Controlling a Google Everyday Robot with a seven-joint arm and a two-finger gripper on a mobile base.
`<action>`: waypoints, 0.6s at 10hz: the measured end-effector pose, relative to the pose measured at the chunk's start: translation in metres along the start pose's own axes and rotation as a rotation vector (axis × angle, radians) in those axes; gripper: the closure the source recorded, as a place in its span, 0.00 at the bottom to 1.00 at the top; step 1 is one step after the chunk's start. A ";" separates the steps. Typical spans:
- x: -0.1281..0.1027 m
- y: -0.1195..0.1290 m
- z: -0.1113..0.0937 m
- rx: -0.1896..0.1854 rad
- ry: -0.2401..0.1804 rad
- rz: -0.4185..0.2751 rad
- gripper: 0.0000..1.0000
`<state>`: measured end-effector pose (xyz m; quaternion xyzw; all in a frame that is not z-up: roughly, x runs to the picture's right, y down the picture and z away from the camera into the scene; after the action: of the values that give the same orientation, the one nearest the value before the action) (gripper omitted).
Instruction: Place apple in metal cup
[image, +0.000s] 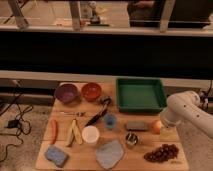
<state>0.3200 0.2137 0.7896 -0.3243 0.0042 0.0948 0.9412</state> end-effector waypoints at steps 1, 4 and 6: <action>0.003 0.001 0.007 -0.009 0.001 0.007 0.20; 0.006 0.003 0.016 -0.019 0.007 0.021 0.20; 0.005 0.006 0.019 -0.024 0.006 0.018 0.20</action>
<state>0.3224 0.2303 0.8004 -0.3360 0.0087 0.1024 0.9363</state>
